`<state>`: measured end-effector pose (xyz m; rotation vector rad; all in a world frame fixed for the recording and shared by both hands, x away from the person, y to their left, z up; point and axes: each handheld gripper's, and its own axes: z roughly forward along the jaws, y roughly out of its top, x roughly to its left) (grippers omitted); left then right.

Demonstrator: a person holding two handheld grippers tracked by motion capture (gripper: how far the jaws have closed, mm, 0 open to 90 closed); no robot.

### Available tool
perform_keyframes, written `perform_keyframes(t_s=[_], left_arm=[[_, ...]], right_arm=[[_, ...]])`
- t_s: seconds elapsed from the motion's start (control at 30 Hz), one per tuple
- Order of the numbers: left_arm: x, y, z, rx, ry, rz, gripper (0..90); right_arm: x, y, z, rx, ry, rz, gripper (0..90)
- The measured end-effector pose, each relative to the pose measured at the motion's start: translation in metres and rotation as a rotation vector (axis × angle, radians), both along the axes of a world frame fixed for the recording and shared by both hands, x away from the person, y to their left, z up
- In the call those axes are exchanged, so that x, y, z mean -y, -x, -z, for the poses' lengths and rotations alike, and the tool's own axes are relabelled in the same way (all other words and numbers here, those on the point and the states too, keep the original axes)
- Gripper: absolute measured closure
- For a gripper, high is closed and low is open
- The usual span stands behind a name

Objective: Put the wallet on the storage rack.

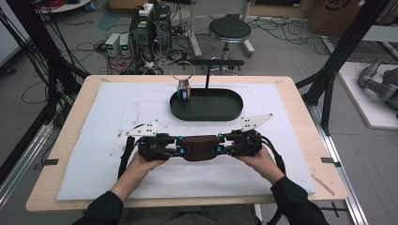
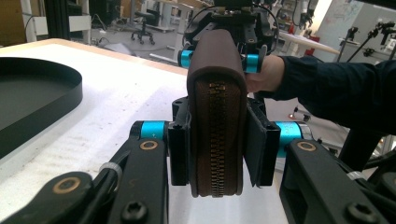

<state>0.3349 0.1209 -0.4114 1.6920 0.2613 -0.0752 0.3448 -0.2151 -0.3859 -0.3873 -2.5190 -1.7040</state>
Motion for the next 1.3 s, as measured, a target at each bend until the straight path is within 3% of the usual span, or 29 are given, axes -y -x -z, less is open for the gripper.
perform_keyframes(t_s=[0.13, 0.27, 0.53, 0.57, 0.7, 0.77, 0.87, 0.93, 1.17, 1.3], left_arm=[[0.0, 0.0, 0.0, -0.01, 0.002, -0.008, 62.4], [-0.003, -0.002, -0.002, -0.022, -0.015, -0.069, 50.4], [-0.008, -0.004, -0.005, -0.009, -0.064, -0.155, 35.5], [-0.01, -0.003, -0.006, 0.0, -0.08, -0.19, 32.6], [-0.012, -0.002, -0.009, 0.02, -0.095, -0.219, 30.3], [-0.014, -0.001, -0.01, 0.038, -0.108, -0.242, 29.2], [-0.018, 0.001, -0.013, 0.065, -0.131, -0.273, 28.0], [-0.023, 0.003, -0.015, 0.088, -0.145, -0.305, 27.7], [-0.033, 0.003, -0.02, 0.121, -0.167, -0.358, 26.1], [-0.042, 0.004, -0.023, 0.153, -0.2, -0.405, 26.1]], right_arm=[[0.0, 0.0, 0.0, 0.004, -0.003, -0.009, 69.4], [-0.001, 0.003, -0.001, 0.05, 0.009, 0.006, 71.6], [0.004, 0.003, -0.005, 0.076, -0.01, 0.061, 71.9], [0.007, 0.002, -0.006, 0.084, -0.012, 0.093, 71.9], [0.011, 0.001, -0.007, 0.106, -0.015, 0.157, 71.9], [0.014, -0.003, -0.008, 0.127, -0.016, 0.228, 71.9], [0.017, -0.006, -0.008, 0.136, -0.01, 0.275, 71.9], [0.02, -0.011, -0.009, 0.147, -0.006, 0.337, 71.9], [0.025, -0.021, -0.012, 0.164, 0.016, 0.42, 71.9], [0.025, -0.03, -0.015, 0.177, 0.028, 0.457, 71.9]])
